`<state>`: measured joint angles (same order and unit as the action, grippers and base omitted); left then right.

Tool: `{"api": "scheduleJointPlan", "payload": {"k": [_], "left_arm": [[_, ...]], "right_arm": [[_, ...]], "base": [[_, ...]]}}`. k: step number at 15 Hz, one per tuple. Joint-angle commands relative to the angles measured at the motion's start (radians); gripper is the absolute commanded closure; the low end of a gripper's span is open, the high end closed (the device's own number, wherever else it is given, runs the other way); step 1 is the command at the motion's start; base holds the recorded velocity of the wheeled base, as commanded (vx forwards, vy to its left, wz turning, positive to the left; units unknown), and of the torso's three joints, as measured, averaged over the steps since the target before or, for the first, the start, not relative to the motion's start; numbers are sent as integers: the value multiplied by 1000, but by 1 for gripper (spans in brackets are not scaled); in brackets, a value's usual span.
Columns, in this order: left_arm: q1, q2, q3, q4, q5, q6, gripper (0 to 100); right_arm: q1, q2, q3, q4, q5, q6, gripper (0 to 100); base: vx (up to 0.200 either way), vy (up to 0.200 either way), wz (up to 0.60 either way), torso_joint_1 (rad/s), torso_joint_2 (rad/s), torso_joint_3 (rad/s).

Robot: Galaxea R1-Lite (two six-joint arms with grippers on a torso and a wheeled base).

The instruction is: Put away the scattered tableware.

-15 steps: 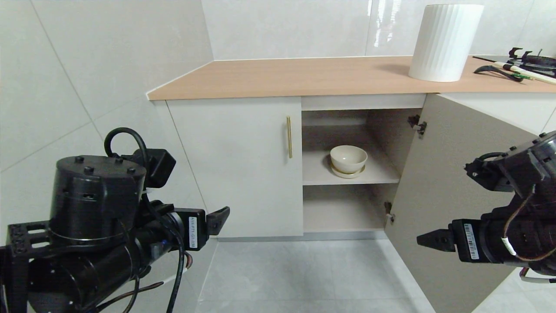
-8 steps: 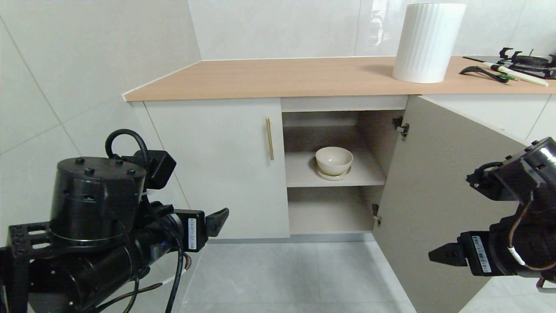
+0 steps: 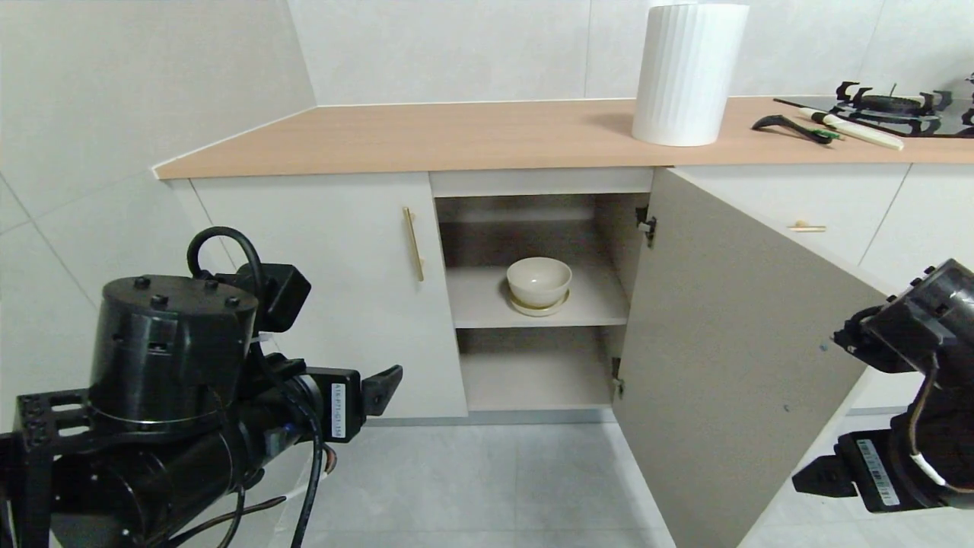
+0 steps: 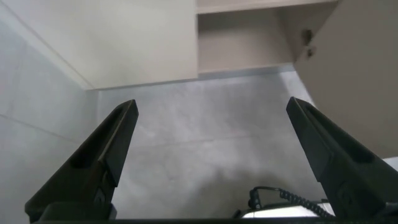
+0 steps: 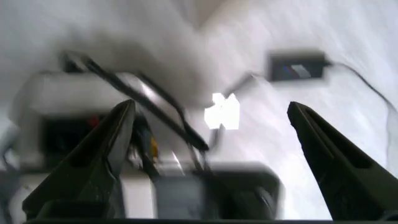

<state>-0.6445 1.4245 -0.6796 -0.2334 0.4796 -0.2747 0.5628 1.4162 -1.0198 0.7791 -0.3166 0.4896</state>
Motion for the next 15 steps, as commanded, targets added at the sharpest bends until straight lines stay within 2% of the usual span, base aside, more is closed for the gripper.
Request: {"api": "scheduleJointPlan", "payload": {"k": [1,2,3,4,5,8,11,15], "left_arm": [[0,1,0,-1,1,-1,0],[0,1,0,-1,-1,-1,0],[0,1,0,-1,1,-1,0],[0,1,0,-1,-1,0,0],[0,-1,0,-1,1,-1,0],[0,1,0,-1,-1,-1,0],[0,-1,0,-1,1,-1,0],[0,-2,0,-1,1,-1,0]], "right_arm": [[0,0,-52,66,1,4,0],[-43,-8,-83,129,-2,6,0],[-121,-6,-89,129,-30,-2,0],[-132,-5,-89,129,-35,-3,0],[-258,-2,-103,129,-64,-71,0],[-452,9,-115,75,-64,-166,0],[-514,4,-115,46,-56,-213,0],[-535,76,-108,-100,-58,-198,0]], "base": [[0,0,0,0,0,0],[0,0,0,0,0,0],[0,0,0,0,0,0],[0,0,0,0,0,0],[0,0,0,0,0,0],[0,0,0,0,0,0],[0,0,0,0,0,0],[0,0,0,0,0,0]]}}
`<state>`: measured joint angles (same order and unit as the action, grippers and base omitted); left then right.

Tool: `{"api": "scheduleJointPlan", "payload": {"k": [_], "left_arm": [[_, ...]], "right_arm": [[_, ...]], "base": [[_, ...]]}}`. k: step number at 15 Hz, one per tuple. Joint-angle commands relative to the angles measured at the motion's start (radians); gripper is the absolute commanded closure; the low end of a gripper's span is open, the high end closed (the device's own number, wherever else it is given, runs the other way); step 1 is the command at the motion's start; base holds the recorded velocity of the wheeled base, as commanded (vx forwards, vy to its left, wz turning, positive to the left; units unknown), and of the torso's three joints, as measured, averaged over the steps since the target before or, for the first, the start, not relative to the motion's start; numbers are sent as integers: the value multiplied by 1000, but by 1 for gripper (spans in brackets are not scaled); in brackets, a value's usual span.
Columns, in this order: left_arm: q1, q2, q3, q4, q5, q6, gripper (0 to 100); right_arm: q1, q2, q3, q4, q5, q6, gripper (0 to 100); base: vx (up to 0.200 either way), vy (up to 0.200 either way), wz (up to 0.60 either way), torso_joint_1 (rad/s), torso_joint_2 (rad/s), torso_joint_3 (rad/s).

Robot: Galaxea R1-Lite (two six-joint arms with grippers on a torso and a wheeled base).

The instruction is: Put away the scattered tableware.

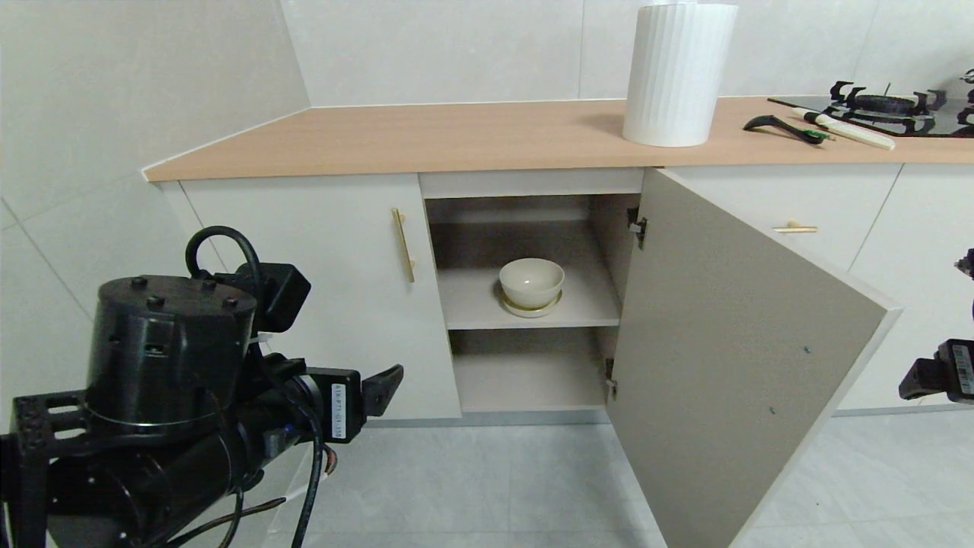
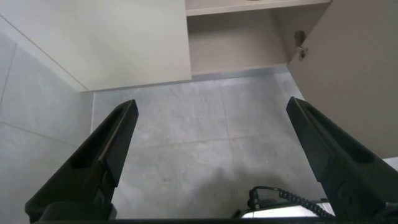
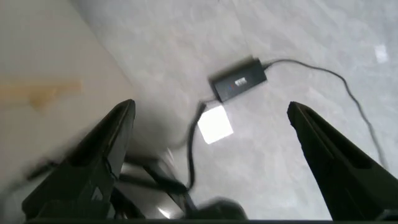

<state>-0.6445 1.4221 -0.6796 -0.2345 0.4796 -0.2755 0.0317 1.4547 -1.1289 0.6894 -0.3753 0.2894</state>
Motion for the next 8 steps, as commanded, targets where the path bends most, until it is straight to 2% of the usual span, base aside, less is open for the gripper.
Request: {"api": "scheduleJointPlan", "payload": {"k": [1,4,8], "left_arm": [[0,0,0,0,1,-1,0],[0,0,0,0,1,-1,0],[0,0,0,-2,-1,-1,0]], "right_arm": [[-4,56,8,-54,3,21,0],[14,113,64,-237,3,68,0],[117,127,101,-283,42,103,0]], "base": [[0,0,0,0,0,0],[0,0,0,0,0,0],[0,0,0,0,0,0]]}}
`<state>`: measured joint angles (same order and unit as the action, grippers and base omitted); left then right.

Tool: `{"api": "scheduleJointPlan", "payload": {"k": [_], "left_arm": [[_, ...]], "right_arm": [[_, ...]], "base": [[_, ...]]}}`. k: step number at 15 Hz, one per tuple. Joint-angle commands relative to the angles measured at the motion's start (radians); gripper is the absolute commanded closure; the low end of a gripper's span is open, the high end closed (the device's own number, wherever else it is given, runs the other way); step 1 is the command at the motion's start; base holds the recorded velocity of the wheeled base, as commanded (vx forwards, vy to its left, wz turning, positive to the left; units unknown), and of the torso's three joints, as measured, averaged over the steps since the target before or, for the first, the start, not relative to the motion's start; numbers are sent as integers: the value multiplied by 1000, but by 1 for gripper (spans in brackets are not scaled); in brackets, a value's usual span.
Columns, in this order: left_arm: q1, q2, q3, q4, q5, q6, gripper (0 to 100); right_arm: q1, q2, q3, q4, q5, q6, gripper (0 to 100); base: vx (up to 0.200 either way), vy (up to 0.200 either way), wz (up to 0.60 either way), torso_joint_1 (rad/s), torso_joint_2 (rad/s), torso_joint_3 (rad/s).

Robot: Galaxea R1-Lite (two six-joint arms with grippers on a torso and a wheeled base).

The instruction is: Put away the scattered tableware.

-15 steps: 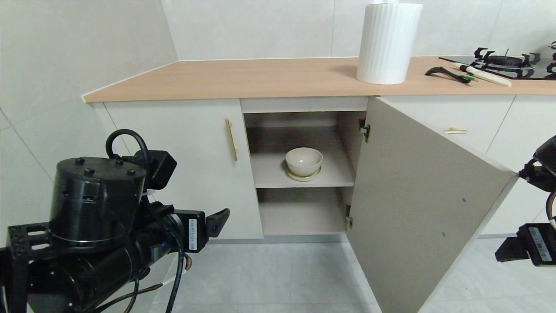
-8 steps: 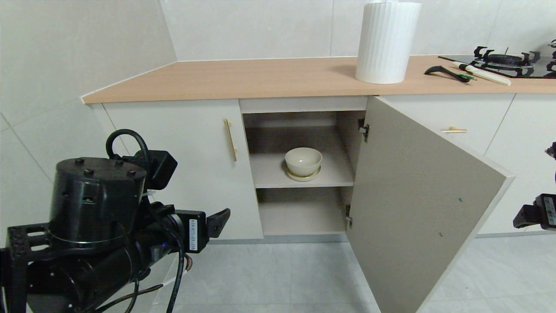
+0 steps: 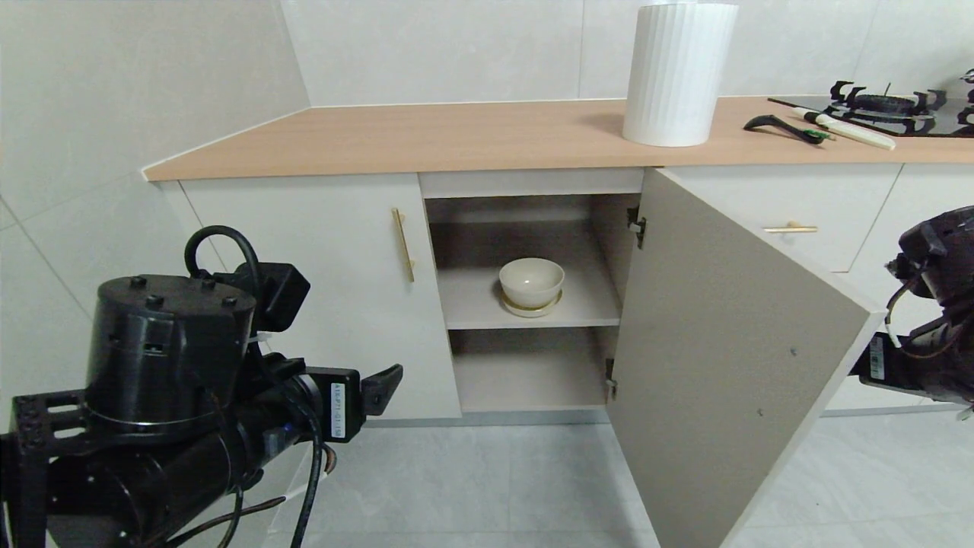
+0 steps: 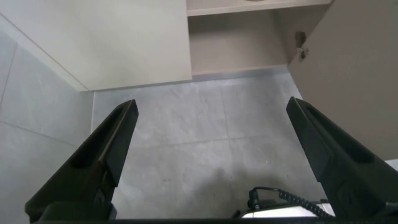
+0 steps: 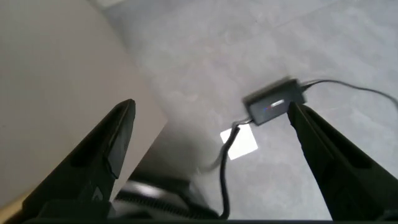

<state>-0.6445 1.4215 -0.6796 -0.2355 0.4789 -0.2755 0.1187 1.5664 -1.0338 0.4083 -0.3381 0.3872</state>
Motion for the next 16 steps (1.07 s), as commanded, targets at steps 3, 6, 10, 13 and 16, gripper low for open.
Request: {"api": "scheduleJointPlan", "payload": {"k": [3,6,10,13,16], "left_arm": [[0,-1,-2,-1,0,-1,0],[2,1,-5,-1,0,-2,0],[2,-1,-6,-1,0,-5,0],[2,-4,-8,-2,1,-5,0],[2,-4,-8,-2,1,-4,0]], "right_arm": [[154,17,5,-3,71,25,0],[280,54,-3,-86,154,27,0],[400,170,3,-296,222,25,0],[414,236,-3,-448,280,22,0],[440,308,-6,-603,291,18,0]], "base": [[0,0,0,0,0,0],[0,0,0,0,0,0],[0,0,0,0,0,0],[0,0,0,0,0,0],[0,0,0,0,0,0]]}}
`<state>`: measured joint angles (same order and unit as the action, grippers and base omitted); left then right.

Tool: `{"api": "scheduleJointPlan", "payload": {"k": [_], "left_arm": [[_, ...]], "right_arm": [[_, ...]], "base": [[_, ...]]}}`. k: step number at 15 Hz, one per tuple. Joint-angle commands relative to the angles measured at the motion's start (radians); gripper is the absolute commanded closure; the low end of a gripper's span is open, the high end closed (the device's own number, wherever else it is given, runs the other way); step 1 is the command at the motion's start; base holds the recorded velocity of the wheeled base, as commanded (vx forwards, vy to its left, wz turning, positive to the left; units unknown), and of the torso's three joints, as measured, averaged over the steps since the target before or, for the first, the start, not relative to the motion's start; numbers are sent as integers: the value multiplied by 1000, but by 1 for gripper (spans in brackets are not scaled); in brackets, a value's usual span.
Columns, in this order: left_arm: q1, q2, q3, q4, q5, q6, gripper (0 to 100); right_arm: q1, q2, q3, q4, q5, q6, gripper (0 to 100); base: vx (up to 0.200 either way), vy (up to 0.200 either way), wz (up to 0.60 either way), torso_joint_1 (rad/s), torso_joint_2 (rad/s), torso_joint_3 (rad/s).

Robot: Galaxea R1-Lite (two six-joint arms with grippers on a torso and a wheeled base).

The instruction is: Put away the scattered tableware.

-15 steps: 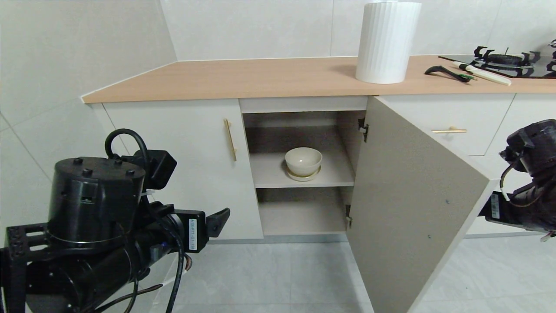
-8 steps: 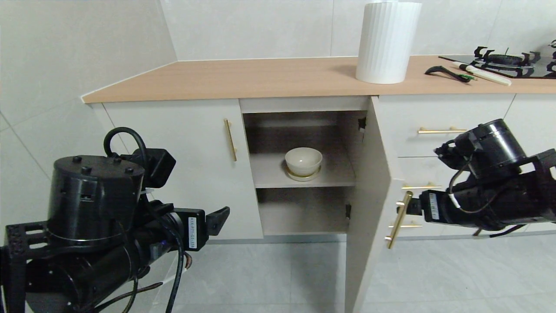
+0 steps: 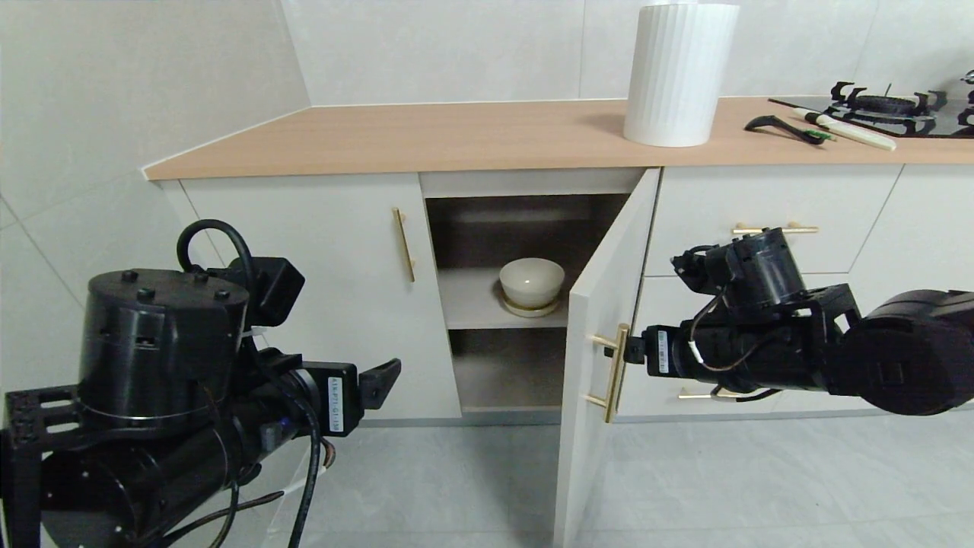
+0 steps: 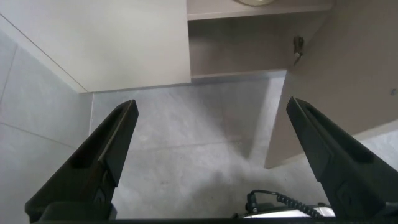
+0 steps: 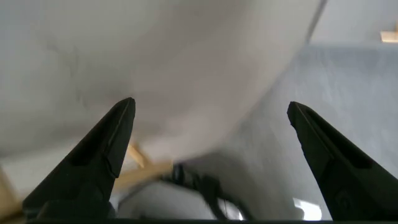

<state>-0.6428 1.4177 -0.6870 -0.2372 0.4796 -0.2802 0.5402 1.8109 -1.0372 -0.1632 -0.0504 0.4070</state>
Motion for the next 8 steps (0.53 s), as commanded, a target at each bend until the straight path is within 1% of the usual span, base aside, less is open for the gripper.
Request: {"api": "scheduleJointPlan", "payload": {"k": [1,5,8], "left_arm": [[0,1,0,-1,1,-1,0],[0,12,3,-1,1,1,0],[0,12,7,1,1,6,0]], "right_arm": [[26,82,-6,-64,3,1,0],[38,171,-7,-130,-2,6,0],[40,180,-4,-157,-11,6,0]], "base": [[0,0,0,0,0,0],[0,0,0,0,0,0],[0,0,0,0,0,0]]}}
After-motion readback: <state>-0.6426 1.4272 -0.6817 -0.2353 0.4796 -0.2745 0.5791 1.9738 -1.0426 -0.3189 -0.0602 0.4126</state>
